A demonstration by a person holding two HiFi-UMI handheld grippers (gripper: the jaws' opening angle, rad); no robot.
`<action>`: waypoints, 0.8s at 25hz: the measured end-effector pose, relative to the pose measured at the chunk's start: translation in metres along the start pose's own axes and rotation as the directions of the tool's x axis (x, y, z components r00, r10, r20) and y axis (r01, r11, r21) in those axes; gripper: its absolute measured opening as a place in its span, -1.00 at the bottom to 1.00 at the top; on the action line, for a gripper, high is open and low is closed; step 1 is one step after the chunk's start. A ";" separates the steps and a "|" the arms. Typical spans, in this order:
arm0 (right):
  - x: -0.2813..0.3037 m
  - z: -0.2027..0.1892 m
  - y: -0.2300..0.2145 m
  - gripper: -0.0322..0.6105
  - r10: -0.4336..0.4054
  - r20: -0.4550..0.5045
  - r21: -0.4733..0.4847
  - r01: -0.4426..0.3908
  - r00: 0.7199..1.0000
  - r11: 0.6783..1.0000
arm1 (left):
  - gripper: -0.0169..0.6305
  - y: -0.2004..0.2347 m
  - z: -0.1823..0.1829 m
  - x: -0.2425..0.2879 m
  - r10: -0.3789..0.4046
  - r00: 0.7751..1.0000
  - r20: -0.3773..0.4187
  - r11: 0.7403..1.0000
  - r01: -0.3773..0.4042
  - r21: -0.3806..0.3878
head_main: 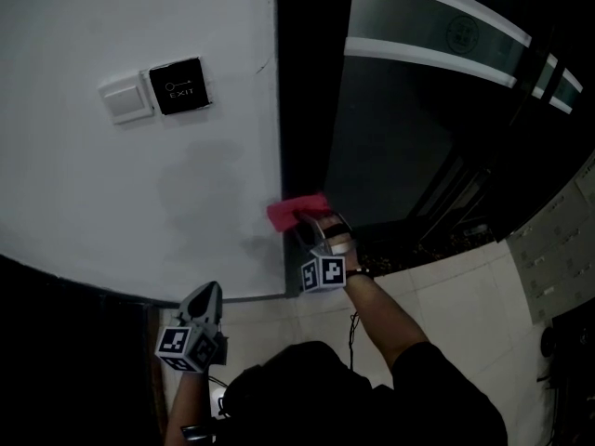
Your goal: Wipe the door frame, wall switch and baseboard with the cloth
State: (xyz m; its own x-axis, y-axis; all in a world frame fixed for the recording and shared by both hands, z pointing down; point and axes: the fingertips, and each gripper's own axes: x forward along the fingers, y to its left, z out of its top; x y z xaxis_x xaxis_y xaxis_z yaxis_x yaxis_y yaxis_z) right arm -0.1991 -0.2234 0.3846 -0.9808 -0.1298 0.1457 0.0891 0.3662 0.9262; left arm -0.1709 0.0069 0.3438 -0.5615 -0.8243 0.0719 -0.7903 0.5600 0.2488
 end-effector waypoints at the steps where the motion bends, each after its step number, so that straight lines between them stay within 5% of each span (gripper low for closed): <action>1: 0.000 -0.002 0.005 -0.70 0.012 -0.004 0.004 -0.012 1.000 1.000 | -0.95 0.002 -0.001 -0.001 0.004 1.000 -0.003 1.000 -0.004 0.000; 12: 0.013 -0.028 0.076 -0.70 0.209 -0.081 -0.020 -0.212 0.974 0.977 | -0.95 0.012 -0.007 -0.022 0.033 0.999 -0.027 0.999 -0.033 -0.017; 17: 0.018 -0.036 0.106 -0.70 0.357 -0.181 0.121 -0.340 0.916 0.933 | -0.95 0.024 -0.011 -0.038 0.049 0.998 -0.031 0.999 -0.050 -0.015; 20: 0.012 -0.029 0.106 -0.70 0.377 -0.185 0.209 -0.339 0.907 0.917 | -0.95 0.024 -0.009 -0.038 0.025 1.000 -0.017 1.000 -0.025 -0.010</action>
State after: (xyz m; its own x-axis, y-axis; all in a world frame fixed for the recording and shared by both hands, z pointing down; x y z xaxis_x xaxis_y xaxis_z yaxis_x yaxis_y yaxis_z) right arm -0.1960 -0.2131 0.4941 -0.8241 -0.1505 0.5462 0.3777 0.5726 0.7276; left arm -0.1664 0.0511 0.3553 -0.5770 -0.8113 0.0943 -0.7733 0.5798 0.2567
